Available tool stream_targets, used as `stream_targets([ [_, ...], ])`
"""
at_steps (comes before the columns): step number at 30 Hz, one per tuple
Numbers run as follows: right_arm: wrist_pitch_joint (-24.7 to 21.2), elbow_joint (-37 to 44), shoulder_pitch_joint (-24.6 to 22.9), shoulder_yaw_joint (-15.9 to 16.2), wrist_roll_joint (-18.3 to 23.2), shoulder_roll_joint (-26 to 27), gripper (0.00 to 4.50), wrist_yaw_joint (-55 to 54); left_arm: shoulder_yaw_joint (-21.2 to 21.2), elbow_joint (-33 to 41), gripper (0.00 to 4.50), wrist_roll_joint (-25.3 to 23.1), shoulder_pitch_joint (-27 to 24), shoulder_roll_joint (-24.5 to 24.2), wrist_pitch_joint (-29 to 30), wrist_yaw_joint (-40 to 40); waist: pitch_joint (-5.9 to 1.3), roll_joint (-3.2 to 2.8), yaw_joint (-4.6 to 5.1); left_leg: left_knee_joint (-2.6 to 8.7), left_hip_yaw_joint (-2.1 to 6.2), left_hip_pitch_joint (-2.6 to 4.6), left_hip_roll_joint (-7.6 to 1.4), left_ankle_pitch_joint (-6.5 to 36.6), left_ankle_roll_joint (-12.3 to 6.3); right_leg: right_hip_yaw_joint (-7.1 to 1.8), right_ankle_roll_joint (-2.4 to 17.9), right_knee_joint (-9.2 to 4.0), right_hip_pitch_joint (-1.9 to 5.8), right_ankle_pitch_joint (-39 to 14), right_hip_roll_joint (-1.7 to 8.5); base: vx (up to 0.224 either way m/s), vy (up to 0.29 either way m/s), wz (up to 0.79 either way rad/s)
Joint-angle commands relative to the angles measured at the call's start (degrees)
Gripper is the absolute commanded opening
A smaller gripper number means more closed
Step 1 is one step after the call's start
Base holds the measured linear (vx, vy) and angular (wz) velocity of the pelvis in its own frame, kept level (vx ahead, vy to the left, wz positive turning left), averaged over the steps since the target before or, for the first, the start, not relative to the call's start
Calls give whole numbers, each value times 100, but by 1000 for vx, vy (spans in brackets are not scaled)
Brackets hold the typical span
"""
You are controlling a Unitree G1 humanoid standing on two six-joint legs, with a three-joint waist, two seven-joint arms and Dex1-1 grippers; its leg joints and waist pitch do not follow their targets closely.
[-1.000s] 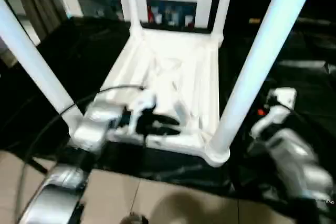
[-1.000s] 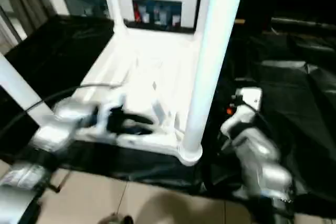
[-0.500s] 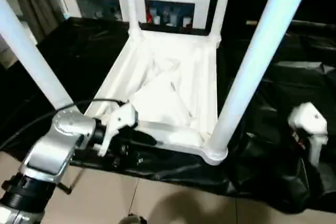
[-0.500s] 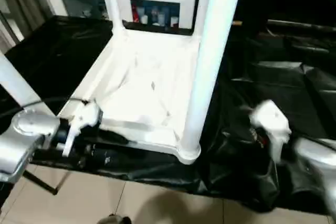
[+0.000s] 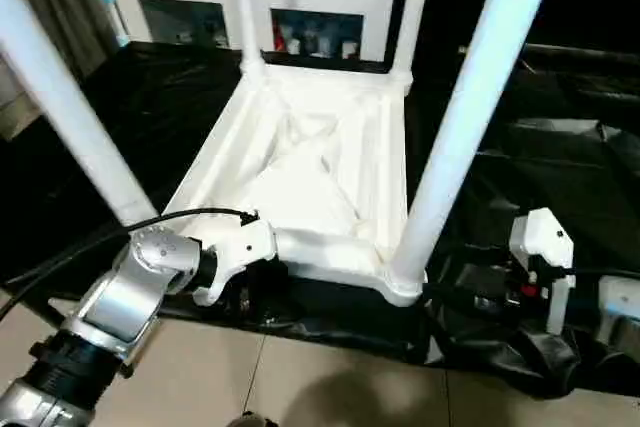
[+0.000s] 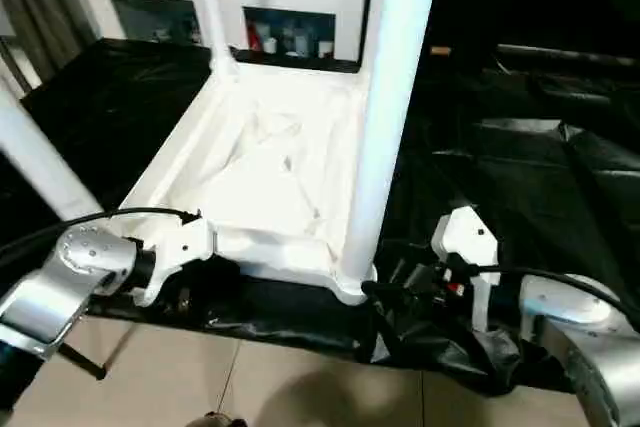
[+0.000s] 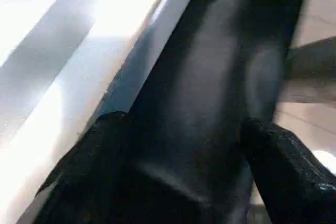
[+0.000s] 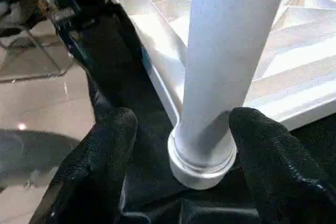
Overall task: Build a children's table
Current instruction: Rotate leg to tighten
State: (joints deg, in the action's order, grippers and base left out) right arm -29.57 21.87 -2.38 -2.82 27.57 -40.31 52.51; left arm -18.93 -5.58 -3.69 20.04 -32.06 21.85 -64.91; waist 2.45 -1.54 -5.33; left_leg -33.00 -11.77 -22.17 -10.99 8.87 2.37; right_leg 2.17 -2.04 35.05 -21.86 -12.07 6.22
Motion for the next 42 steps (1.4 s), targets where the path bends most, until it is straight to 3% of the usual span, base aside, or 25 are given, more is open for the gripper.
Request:
stream_targets([
  [1,-41,131,7,26,59,81,315,-196,146,-180,406,-146,155,50,-183,356,-270,65,7,432,166,176,-202,2213,151,-156,775,-572,49,-2244,197,0,0,0],
  [8,-57,210,-19,106,30,353,315,-409,332,-311,448,-19,252,162,-554,585,-280,71,19,445,182,171,-201,2262,184,-153,706,-578,30,-2251,196,0,0,0],
  [13,182,304,-303,-109,-263,678,315,-1069,1135,1109,448,1277,-342,382,-5,376,-282,82,8,452,160,147,-222,2132,162,-156,952,-508,42,-1773,197,0,0,0],
  [16,384,346,-433,-342,-403,1194,315,-1754,1674,1619,448,1703,-664,731,198,946,-294,113,21,427,133,126,-200,1950,99,-146,977,-491,49,-1523,168,0,0,0],
  [20,590,497,-713,-761,-43,2130,315,-2593,2243,2007,448,1796,-1197,1465,119,2127,-294,104,48,407,123,93,-190,1838,-4,-147,853,-521,53,-1452,164,0,0,0],
  [21,811,545,-878,-845,-56,2517,315,-2963,2407,2030,448,1660,-1496,1890,-295,2777,-298,100,51,420,142,74,-184,1817,6,-142,757,-523,76,-1509,137,0,0,0],
  [24,1089,529,-1138,-668,-242,2882,315,-3192,2409,1863,448,1267,-1945,2303,-1003,3417,-299,96,53,414,140,59,-177,1883,10,-157,568,-562,77,-1401,135,0,0,0],
  [25,1153,512,-1206,-598,-280,2955,315,-3202,2385,1751,448,1173,-2053,2371,-1221,3533,-300,102,24,364,96,13,-132,1854,-225,-218,471,-629,99,-1558,256,0,0,0],
  [26,1217,478,-1255,-537,-320,3004,315,-3198,2336,1637,448,1048,-2139,2394,-1312,3654,-327,60,27,215,-54,204,-156,1895,-98,-414,390,-691,-63,-1814,214,0,0,0],
  [27,1262,431,-1278,-484,-361,3029,315,-3191,2307,1549,448,970,-2186,2421,-1392,3745,-319,120,-28,76,-91,210,-125,1993,-47,-689,208,-751,-91,-2388,240,-3,28,-28],
  [28,1265,423,-1277,-475,-365,3030,315,-3187,2310,1543,448,972,-2188,2431,-1386,3761,-311,216,-113,-110,-35,82,-41,1974,-174,-1045,10,-824,-5,-2834,335,-3,28,-28],
  [29,1289,376,-1268,-431,-398,3033,315,-3164,2338,1506,448,973,-2181,2492,-1385,3858,-281,234,-219,-337,95,35,-12,1881,-370,-1446,-70,-935,27,-3299,524,-9,81,-46],
  [30,1304,356,-1260,-415,-419,3034,315,-3153,2361,1484,448,968,-2164,2522,-1410,3907,-266,229,-274,-441,186,-27,17,1796,-446,-1645,-54,-981,90,-3461,591,-8,162,-49],
  [31,1359,320,-1221,-409,-535,3074,315,-3193,2462,1455,448,916,-2091,2609,-1395,4140,-221,228,-297,-433,366,-46,34,1626,-487,-1807,-21,-969,76,-3414,420,-8,162,-49],
  [32,1368,317,-1217,-409,-549,3081,315,-3201,2472,1452,448,908,-2083,2620,-1395,4173,-208,224,-266,-327,376,-12,89,1620,-530,-1765,-33,-931,16,-3295,167,0,237,-57],
  [33,1363,259,-1145,-473,-532,3126,315,-3264,2539,1425,448,890,-2030,2648,-1430,4287,-218,280,-232,70,429,-119,158,1539,-1186,-1268,-6,-693,22,-2410,-109,-24,232,-37],
  [34,1412,206,-1092,-509,-534,3165,315,-3336,2567,1378,448,862,-2007,2672,-1514,4415,-235,67,2,239,305,457,56,2009,-1320,-822,174,-509,-514,-2166,-592,-24,232,-37],
  [35,1464,167,-1049,-536,-540,3179,315,-3375,2568,1346,448,828,-2004,2679,-1614,4490,-307,-69,169,503,548,217,-43,2055,-1486,-306,388,87,-287,-1224,-591,-61,220,-17],
  [36,1464,167,-1049,-536,-540,3179,315,-3375,2568,1346,448,828,-2004,2679,-1614,4490,-348,-235,174,535,588,156,-108,1718,-1295,-124,440,308,-232,-685,-501,-52,227,-7],
  [37,1503,78,-998,-585,-495,3157,315,-3394,2530,1292,448,770,-2015,2682,-1764,4598,-339,-135,195,408,673,208,-301,576,-747,-76,489,173,-207,184,-301,-52,227,-7],
  [38,1503,78,-998,-585,-495,3157,315,-3394,2530,1292,448,770,-2015,2682,-1764,4598,-324,-199,175,432,710,192,-391,281,-282,-47,560,161,-166,364,-251,-38,175,3],
  [39,1500,35,-992,-594,-486,3116,315,-3363,2528,1274,448,755,-2013,2697,-1789,4646,-328,-142,264,544,900,244,-681,281,347,-34,508,161,-70,143,-171,-50,111,-3],
  [40,1487,3,-1013,-584,-488,3059,315,-3285,2547,1264,448,764,-2013,2731,-1752,4716,-322,-134,307,620,973,238,-879,640,509,-30,281,217,-21,-264,-93,-50,111,-3],
  [41,1447,26,-1052,-542,-474,2992,315,-3175,2574,1267,448,761,-2019,2763,-1717,4793,-318,-108,325,690,954,232,-914,1336,463,-27,118,237,45,-456,-42,-72,70,-2],
  [42,1406,54,-1079,-493,-467,2941,315,-3089,2595,1259,448,757,-2018,2777,-1692,4845,-288,-105,307,715,874,164,-822,1711,474,-40,81,193,107,-463,-7,-100,44,1],
])
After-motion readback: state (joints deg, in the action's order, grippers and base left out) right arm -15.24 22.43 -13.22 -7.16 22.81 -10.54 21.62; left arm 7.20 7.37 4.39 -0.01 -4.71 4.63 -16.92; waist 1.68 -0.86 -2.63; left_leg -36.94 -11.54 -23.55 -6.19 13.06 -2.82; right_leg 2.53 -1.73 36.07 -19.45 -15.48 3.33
